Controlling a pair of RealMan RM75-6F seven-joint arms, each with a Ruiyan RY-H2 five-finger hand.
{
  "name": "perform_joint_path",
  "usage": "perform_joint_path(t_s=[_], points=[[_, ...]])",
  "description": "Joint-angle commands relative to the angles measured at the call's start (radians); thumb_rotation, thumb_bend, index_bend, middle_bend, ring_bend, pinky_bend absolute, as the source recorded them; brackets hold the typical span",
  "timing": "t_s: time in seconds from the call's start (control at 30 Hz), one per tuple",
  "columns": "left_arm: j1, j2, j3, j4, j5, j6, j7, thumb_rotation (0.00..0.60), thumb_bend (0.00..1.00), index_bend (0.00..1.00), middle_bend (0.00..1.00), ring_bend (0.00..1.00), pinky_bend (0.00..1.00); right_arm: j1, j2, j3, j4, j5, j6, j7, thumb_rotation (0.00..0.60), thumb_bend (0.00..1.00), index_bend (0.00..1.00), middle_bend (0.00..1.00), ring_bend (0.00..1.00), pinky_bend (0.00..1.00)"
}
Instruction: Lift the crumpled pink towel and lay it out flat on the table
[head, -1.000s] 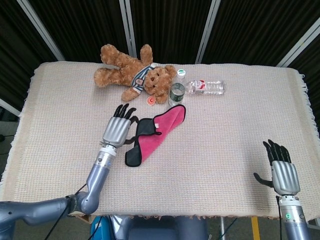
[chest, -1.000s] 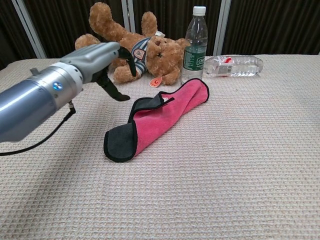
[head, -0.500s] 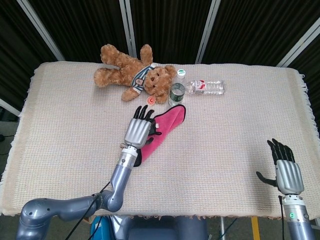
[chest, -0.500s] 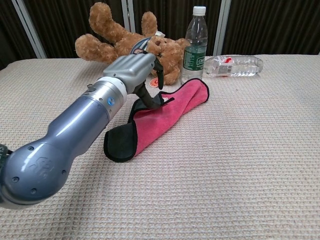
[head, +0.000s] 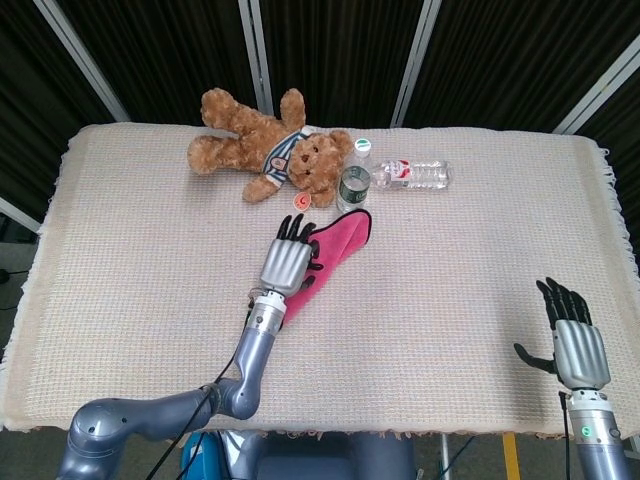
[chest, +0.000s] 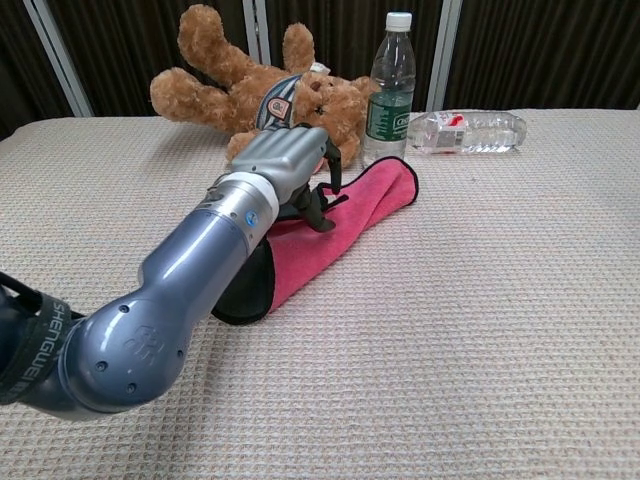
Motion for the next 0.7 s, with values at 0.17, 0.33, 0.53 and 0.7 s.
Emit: perform_joint_path(t_s=[0.17, 0.33, 0.53, 0.7], points=[[-0.025, -0.035, -0.002, 0.054, 0.014, -0.004, -0.030, 0.600, 0.30, 0.48, 0.16, 0.00, 0.00, 0.003, -0.001, 0.000, 0.002, 0.003, -0.006, 0.001, 0.600, 0.21, 0.00, 0.00, 0.00, 0.00], [-0.029, -0.049, -0.002, 0.088, 0.028, 0.004, -0.060, 0.600, 0.36, 0.49, 0.17, 0.00, 0.00, 0.002, 0.001, 0.000, 0.002, 0.004, -0.004, 0.003, 0.600, 0.21, 0.00, 0.00, 0.00, 0.00], [-0.017, -0.045, 0.008, 0.102, 0.039, 0.013, -0.083, 0.600, 0.39, 0.50, 0.17, 0.00, 0.00, 0.004, -0.001, -0.001, 0.004, 0.009, -0.011, 0.001, 0.600, 0.21, 0.00, 0.00, 0.00, 0.00], [0.002, -0.033, 0.020, 0.097, 0.044, 0.016, -0.092, 0.600, 0.39, 0.50, 0.17, 0.00, 0.00, 0.004, -0.001, -0.002, 0.000, 0.010, -0.009, -0.003, 0.600, 0.21, 0.00, 0.00, 0.00, 0.00]])
